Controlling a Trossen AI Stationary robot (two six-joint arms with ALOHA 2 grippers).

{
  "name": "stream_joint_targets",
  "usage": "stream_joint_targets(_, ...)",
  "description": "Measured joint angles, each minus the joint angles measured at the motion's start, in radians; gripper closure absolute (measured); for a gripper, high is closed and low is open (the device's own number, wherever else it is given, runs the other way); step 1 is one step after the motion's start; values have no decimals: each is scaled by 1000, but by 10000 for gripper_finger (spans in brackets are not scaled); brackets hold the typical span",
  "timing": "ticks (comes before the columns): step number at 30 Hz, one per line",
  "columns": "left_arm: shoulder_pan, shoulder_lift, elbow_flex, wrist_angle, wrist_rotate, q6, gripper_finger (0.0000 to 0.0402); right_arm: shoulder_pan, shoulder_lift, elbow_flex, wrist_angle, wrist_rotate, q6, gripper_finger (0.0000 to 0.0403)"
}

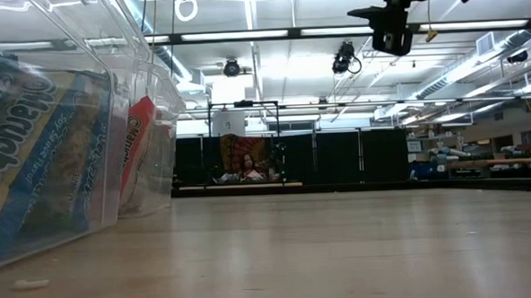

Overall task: Sort Maruchan noodles
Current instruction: Put the blue noodle pack into the bottom transparent bin

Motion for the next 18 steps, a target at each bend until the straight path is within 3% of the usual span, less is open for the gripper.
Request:
stream_joint_targets(5,18,48,0,15,17,-19,279,23,0,0,-1,-1,4,154)
stream_joint_targets(11,17,85,0,155,181,117,279,59,0,0,-22,-3,6,154)
stream_joint_targets(18,8,112,2,176,118,243,279,89,0,0,-45,13,-10,154)
